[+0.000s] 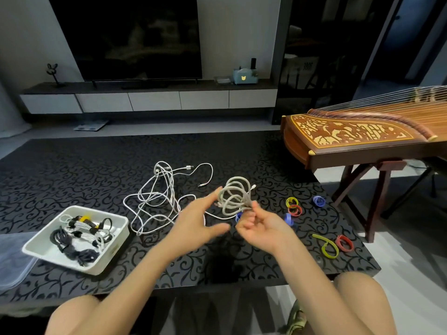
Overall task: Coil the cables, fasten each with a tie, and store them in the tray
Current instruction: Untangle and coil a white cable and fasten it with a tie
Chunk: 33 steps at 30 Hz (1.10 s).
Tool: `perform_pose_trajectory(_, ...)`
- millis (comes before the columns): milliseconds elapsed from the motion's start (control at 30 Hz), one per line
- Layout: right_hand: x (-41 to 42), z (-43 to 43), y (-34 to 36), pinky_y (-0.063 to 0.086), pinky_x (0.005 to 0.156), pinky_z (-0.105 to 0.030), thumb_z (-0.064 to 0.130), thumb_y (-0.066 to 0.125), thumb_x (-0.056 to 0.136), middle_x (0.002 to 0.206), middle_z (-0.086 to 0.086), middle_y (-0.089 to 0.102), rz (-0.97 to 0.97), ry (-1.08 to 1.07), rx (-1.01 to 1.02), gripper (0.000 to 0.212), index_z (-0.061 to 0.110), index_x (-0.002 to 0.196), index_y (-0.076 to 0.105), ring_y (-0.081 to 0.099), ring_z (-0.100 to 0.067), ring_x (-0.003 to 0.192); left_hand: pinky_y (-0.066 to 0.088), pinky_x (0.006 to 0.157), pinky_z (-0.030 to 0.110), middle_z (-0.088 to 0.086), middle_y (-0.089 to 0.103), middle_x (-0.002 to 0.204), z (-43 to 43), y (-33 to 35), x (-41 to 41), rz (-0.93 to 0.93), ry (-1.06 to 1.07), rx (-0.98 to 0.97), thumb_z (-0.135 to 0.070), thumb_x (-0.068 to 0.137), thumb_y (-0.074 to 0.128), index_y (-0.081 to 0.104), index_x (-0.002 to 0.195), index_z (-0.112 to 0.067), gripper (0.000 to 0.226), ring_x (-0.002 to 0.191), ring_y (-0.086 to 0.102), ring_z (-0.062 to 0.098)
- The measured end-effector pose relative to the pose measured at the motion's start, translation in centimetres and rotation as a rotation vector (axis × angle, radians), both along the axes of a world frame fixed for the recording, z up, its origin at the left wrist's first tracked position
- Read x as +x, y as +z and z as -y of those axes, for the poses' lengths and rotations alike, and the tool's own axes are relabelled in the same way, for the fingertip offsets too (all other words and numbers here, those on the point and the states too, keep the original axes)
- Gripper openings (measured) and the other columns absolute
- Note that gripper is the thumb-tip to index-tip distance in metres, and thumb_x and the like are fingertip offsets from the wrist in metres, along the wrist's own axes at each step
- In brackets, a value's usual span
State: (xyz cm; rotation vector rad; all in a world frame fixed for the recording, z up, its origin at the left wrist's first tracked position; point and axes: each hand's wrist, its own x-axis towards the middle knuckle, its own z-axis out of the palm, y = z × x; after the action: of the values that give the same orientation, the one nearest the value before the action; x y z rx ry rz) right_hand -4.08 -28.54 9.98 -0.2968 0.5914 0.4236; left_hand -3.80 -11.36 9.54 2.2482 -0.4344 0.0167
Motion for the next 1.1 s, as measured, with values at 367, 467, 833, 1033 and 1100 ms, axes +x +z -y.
perform_pose_trajectory(367, -2.7, -2.0, -5.5, 0.037, 0.037, -0.018, 0.004, 0.058, 0.082, 0.062, -0.008, 0.060, 0.016, 0.338, -0.198, 0.014, -0.004, 0.076, 0.068, 0.048, -0.012, 0.045, 0.049, 0.062, 0.028, 0.000, 0.050, 0.057, 2.2, -1.5, 1.5, -0.248, 0.116, -1.061, -0.018, 0.080, 0.064, 0.056, 0.073, -0.011, 0.012, 0.054, 0.049, 0.012)
perform_pose_trajectory(467, -0.2, 0.6, -6.7, 0.032, 0.040, -0.018, 0.007, 0.057, 0.089, 0.055, -0.002, 0.057, 0.124, 0.250, -0.931, 0.015, 0.001, 0.078, 0.066, 0.045, -0.009, 0.042, 0.045, 0.051, 0.021, -0.004, 0.044, 0.053, 0.9, -0.6, 3.4, -0.349, 0.153, -1.178, -0.009, 0.087, 0.056, 0.053, 0.071, -0.015, 0.017, 0.047, 0.042, 0.007)
perform_pose_trajectory(833, 13.3, 0.2, -9.2, 0.038, 0.072, -0.032, 0.049, 0.053, 0.090, 0.098, -0.006, 0.067, 0.357, 0.858, -2.454, 0.039, 0.013, 0.074, 0.049, 0.050, -0.028, 0.108, 0.049, 0.044, 0.016, 0.003, 0.054, 0.056, 0.1, -0.6, 7.0, -0.688, 0.367, -1.400, -0.001, 0.082, 0.062, 0.062, 0.059, -0.007, 0.025, 0.045, 0.053, 0.010)
perform_pose_trajectory(1033, 15.3, 1.2, -9.7, 0.034, 0.061, -0.030, 0.014, 0.051, 0.087, 0.065, -0.007, 0.049, 0.435, 0.593, -2.265, 0.033, 0.010, 0.056, 0.037, 0.060, -0.033, 0.086, 0.048, 0.074, 0.030, -0.002, 0.051, 0.055, 0.0, -2.1, 7.9, -0.592, 0.333, -1.271, -0.015, 0.073, 0.068, 0.060, 0.057, -0.016, 0.018, 0.047, 0.053, 0.010)
perform_pose_trajectory(1100, 15.2, 2.4, -8.9, 0.032, 0.059, -0.031, 0.016, 0.053, 0.088, 0.062, -0.007, 0.049, 0.481, 0.392, -2.121, 0.035, 0.005, 0.055, 0.046, 0.055, -0.028, 0.069, 0.054, 0.072, 0.031, -0.001, 0.049, 0.055, 0.1, -2.5, 8.4, -0.590, 0.343, -1.277, -0.011, 0.078, 0.066, 0.055, 0.066, -0.012, 0.016, 0.044, 0.049, 0.011)
